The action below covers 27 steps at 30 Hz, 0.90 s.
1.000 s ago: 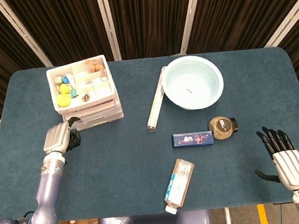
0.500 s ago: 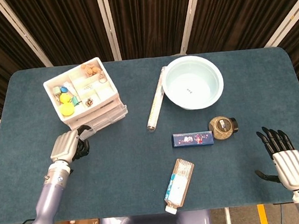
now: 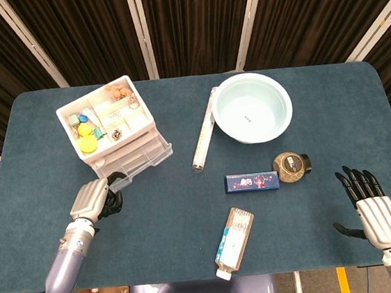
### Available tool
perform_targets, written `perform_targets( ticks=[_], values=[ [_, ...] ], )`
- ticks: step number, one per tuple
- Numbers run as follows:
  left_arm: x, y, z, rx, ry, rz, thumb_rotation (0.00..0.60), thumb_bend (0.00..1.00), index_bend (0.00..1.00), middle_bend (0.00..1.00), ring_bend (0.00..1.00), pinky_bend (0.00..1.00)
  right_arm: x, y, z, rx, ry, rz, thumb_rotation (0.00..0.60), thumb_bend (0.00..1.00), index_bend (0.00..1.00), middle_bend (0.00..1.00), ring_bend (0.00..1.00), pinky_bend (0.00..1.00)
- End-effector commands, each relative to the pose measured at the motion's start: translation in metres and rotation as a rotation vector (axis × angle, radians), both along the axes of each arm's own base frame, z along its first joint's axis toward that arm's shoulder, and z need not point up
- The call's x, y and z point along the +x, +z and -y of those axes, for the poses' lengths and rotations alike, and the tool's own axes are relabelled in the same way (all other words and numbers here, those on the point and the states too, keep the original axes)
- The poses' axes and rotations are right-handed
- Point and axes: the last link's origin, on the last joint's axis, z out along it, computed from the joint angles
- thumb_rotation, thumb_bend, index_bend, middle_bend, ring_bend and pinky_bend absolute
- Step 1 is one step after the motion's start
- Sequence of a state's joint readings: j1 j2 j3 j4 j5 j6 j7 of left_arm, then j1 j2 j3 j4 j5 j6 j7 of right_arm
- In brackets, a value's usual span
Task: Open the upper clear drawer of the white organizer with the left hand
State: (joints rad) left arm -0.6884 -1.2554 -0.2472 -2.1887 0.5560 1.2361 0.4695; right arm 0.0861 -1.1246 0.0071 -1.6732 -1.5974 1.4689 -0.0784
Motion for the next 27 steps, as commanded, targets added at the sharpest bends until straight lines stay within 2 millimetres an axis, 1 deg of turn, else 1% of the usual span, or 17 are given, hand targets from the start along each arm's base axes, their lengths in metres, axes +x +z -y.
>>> perform_targets(
  ticks=[1,7,9,10,12,13,15,16,17,18,19,20,23,24,27],
  values=[
    [0.001,0.0,0.003,-0.009,-0.006,0.008,0.6,0.68,0.28,1.0,0.95,0.94,0.0,0.0,0.0,0.001,0.0,0.001,0.6,0.07,0.0,0.0,0.0,0.0],
    [0.003,0.001,0.006,-0.01,-0.027,0.016,0.6,0.67,0.28,1.0,0.95,0.94,0.0,0.0,0.0,0.0,-0.001,0.002,0.6,0.07,0.0,0.0,0.0,0.0],
    [0.004,0.003,0.007,0.002,-0.038,0.015,0.6,0.66,0.25,1.0,0.94,0.93,0.0,0.0,0.0,0.001,-0.001,0.002,0.6,0.07,0.0,0.0,0.0,0.0],
    [0.004,0.004,0.007,0.012,-0.045,0.014,0.6,0.64,0.23,1.0,0.92,0.93,0.0,0.0,0.0,0.001,0.0,0.002,0.6,0.07,0.0,0.0,0.0,0.0],
    [0.002,0.009,0.006,0.053,-0.076,-0.013,0.6,0.54,0.18,0.95,0.86,0.91,0.0,0.0,0.0,0.001,0.0,0.001,0.6,0.07,0.0,0.0,0.0,0.0],
    [0.0,0.011,0.005,0.078,-0.1,-0.04,0.6,0.43,0.14,0.88,0.8,0.87,0.0,0.0,0.0,0.001,0.0,0.001,0.6,0.07,0.0,0.0,0.0,0.0],
    [-0.006,0.017,0.006,0.132,-0.167,-0.136,0.6,0.26,0.09,0.75,0.69,0.79,0.0,0.0,0.0,0.0,-0.001,0.001,0.6,0.07,0.0,0.0,0.0,0.0],
    [-0.01,0.019,0.007,0.156,-0.202,-0.191,0.6,0.2,0.08,0.7,0.66,0.76,0.0,0.0,0.0,0.0,-0.001,0.001,0.6,0.07,0.0,0.0,0.0,0.0],
    [-0.013,0.022,0.009,0.176,-0.231,-0.24,0.6,0.13,0.06,0.61,0.59,0.72,0.0,0.0,0.0,0.001,-0.001,0.001,0.6,0.07,0.0,0.0,0.0,0.0],
    [-0.018,0.025,0.012,0.201,-0.266,-0.303,0.6,0.09,0.05,0.55,0.54,0.69,0.0,0.0,0.0,0.001,-0.001,-0.001,0.6,0.07,0.0,0.0,0.0,0.0],
    [-0.021,0.026,0.015,0.213,-0.282,-0.335,0.6,0.05,0.04,0.47,0.46,0.63,0.0,0.0,0.0,0.002,-0.001,-0.001,0.6,0.07,0.0,0.0,0.0,0.0],
    [-0.025,0.028,0.018,0.218,-0.289,-0.358,0.6,0.02,0.04,0.39,0.37,0.56,0.0,0.0,0.0,0.003,-0.001,-0.002,0.6,0.07,0.0,0.0,0.0,0.0],
    [-0.034,0.035,0.027,0.229,-0.294,-0.387,0.6,0.0,0.03,0.23,0.2,0.37,0.0,0.0,0.0,0.0,-0.001,-0.003,0.6,0.07,0.0,0.0,0.0,0.0],
    [-0.038,0.038,0.03,0.24,-0.299,-0.395,0.6,0.0,0.03,0.19,0.16,0.32,-0.001,0.0,0.0,-0.001,-0.002,-0.003,0.6,0.07,0.0,0.0,0.0,0.0],
    [-0.055,0.048,0.043,0.278,-0.318,-0.426,0.6,0.0,0.03,0.13,0.08,0.23,-0.001,0.0,0.0,-0.002,-0.006,-0.006,0.6,0.07,0.0,0.0,0.0,0.0]
  ],
)
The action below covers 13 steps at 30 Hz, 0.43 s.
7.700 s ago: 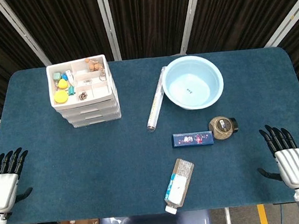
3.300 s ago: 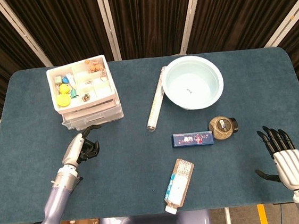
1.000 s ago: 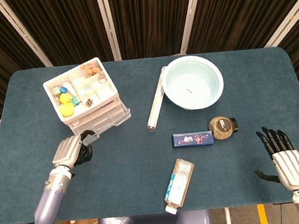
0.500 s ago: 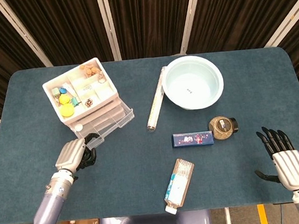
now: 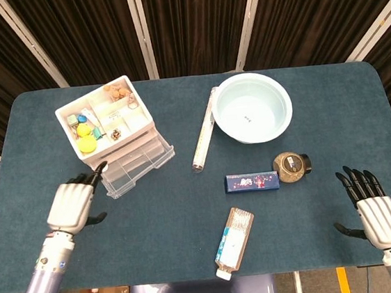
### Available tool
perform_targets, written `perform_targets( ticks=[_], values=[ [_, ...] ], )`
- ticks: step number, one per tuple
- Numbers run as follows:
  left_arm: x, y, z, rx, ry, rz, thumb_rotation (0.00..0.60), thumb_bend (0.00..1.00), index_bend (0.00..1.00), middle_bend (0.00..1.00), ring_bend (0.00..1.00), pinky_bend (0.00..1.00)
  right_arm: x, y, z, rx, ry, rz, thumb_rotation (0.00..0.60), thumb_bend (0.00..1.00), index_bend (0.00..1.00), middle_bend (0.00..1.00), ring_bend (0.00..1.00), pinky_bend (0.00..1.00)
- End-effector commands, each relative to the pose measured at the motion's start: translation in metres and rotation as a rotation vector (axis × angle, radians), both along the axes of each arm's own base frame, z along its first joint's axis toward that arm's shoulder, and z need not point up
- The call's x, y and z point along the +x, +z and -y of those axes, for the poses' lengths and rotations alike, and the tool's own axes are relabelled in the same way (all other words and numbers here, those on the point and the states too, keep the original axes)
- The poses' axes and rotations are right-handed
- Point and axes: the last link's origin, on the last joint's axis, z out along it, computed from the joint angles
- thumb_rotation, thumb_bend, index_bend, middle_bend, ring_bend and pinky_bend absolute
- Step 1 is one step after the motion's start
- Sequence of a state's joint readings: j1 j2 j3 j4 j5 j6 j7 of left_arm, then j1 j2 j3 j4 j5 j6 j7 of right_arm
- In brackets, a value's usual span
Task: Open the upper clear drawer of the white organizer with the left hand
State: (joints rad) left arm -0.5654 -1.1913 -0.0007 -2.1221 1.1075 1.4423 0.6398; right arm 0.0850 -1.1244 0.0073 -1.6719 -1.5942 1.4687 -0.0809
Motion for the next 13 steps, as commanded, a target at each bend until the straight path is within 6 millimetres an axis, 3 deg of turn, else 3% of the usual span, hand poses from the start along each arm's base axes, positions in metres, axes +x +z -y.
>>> perform_targets(
  ticks=[1,7,13],
  values=[
    [-0.031,0.017,0.02,0.062,-0.009,-0.049,0.6,0.0,0.03,0.12,0.06,0.21,-0.001,0.0,0.001,0.0,-0.003,-0.003,0.6,0.07,0.0,0.0,0.0,0.0],
    [-0.082,0.033,0.051,0.144,-0.023,-0.1,0.6,0.0,0.0,0.01,0.0,0.1,-0.001,-0.001,0.001,-0.004,-0.001,-0.013,0.6,0.07,0.0,0.0,0.0,0.0],
    [-0.125,0.039,0.076,0.165,0.005,-0.162,0.6,0.0,0.0,0.0,0.0,0.06,-0.001,-0.001,0.001,-0.012,-0.002,-0.021,0.6,0.07,0.0,0.0,0.0,0.0]
  ],
)
